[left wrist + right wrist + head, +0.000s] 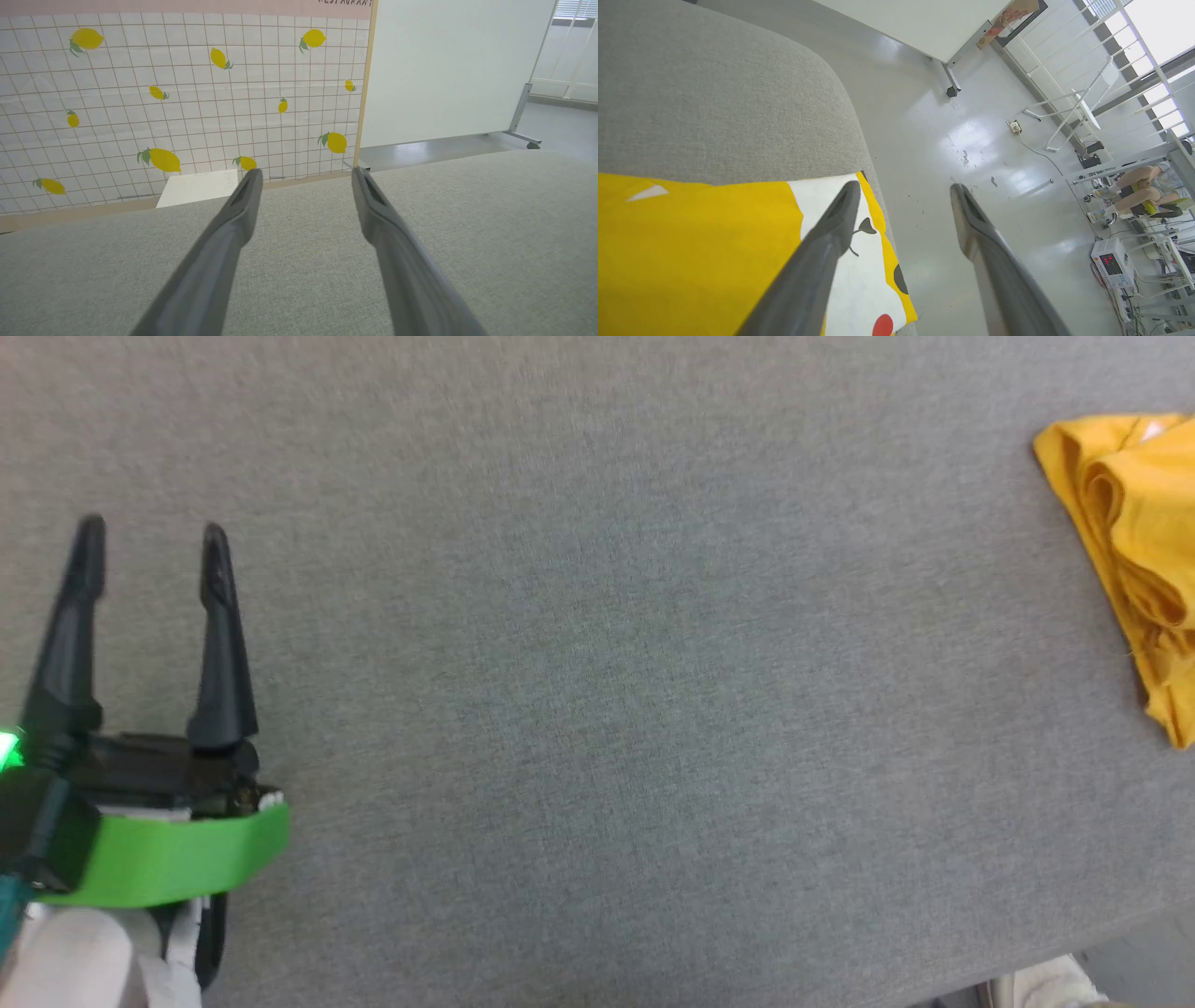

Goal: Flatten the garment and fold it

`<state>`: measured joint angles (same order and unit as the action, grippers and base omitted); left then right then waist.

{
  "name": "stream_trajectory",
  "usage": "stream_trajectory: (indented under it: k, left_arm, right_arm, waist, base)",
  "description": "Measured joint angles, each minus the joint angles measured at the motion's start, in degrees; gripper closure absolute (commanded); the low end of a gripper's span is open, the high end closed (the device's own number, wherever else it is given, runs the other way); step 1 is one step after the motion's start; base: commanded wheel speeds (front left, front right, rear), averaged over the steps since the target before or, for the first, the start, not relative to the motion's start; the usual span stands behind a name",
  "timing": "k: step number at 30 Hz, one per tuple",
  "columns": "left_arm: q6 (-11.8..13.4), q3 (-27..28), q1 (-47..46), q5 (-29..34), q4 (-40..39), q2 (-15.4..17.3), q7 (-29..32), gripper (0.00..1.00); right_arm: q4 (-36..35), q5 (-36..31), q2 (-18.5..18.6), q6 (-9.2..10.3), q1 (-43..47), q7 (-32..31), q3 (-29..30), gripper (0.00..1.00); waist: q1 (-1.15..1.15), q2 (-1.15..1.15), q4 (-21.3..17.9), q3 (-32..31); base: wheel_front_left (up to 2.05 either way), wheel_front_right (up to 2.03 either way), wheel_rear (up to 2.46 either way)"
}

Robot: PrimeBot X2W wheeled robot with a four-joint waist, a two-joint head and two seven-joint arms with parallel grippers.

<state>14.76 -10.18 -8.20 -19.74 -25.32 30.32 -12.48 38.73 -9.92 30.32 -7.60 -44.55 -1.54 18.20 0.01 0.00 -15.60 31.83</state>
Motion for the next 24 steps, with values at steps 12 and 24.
stream_trajectory:
  k: [12, 24]
  left_arm:
    - [0.00, -2.65, 5.04, -2.47, 7.03, -4.70, -1.37, 0.00]
    - [0.26, -4.03, 11.65, -4.64, 11.76, -6.24, -0.70, 0.00]
  right_arm:
    - [-3.19, 5.87, -5.70, 0.00, 7.25, 6.72, -2.63, 0.00]
    - [-30.43, 9.04, -19.89, 0.00, 30.60, 4.01, -5.52, 0.00]
  waist:
    - [-0.01, 0.00, 2.40, -11.29]
    - [-0.01, 0.00, 8.75, -24.13]
  base:
    - [0.00, 0.00, 0.00]
    - [0.00, 0.00, 0.00]
